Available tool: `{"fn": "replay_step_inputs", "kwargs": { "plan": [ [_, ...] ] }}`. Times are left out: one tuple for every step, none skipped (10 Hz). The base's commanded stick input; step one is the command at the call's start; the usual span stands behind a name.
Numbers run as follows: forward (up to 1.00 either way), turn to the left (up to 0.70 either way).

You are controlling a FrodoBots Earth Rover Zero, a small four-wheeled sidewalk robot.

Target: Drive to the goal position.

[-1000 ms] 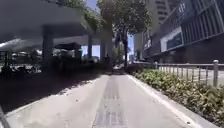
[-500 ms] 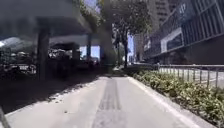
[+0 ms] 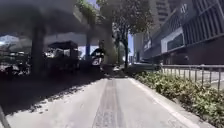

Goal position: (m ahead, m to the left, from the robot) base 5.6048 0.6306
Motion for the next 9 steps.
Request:
{"fn": "replay_step_inputs", "kwargs": {
  "plan": [
    [0.7, -0.02],
    [0.7, -0.1],
    [0.7, -0.06],
    [0.7, 0.0],
    [0.7, 0.0],
    [0.7, 0.0],
    [0.7, 0.0],
    [0.7, 0.0],
    [0.7, 0.0]
  ]
}}
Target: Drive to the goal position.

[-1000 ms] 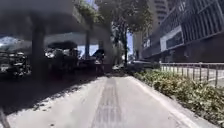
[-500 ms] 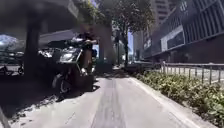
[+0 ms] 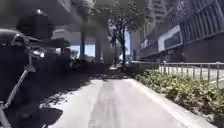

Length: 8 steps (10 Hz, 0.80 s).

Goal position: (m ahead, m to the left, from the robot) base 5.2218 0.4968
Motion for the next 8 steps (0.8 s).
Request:
{"fn": "replay_step_inputs", "kwargs": {
  "plan": [
    [0.7, 0.0],
    [0.7, 0.0],
    [0.7, 0.0],
    [0.7, 0.0],
    [0.59, 0.0],
    [0.45, 0.0],
    [0.45, 0.0],
    [0.45, 0.0]
  ]
}}
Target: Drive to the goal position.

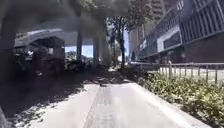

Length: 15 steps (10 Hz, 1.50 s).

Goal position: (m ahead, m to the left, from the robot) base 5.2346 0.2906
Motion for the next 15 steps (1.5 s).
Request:
{"fn": "replay_step_inputs", "kwargs": {
  "plan": [
    [0.45, 0.0],
    [0.45, -0.01],
    [0.45, -0.01],
    [0.45, 0.0],
    [0.53, 0.0],
    [0.7, 0.0],
    [0.7, 0.0],
    [0.7, 0.0],
    [0.7, 0.0],
    [0.7, 0.0],
    [0.7, 0.0],
    [0.7, 0.0],
    [0.7, 0.0],
    [0.7, 0.0],
    [0.7, 0.0]
  ]
}}
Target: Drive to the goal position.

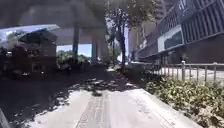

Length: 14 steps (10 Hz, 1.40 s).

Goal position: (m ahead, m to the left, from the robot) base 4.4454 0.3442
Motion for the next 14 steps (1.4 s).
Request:
{"fn": "replay_step_inputs", "kwargs": {
  "plan": [
    [0.7, 0.0],
    [0.7, 0.0],
    [0.7, 0.0],
    [0.7, 0.0],
    [0.7, 0.0],
    [0.7, 0.0],
    [0.7, 0.0],
    [0.7, 0.0],
    [0.7, 0.0],
    [0.7, 0.0],
    [0.7, 0.0],
    [0.7, 0.0],
    [0.7, 0.0],
    [0.7, 0.0]
  ]
}}
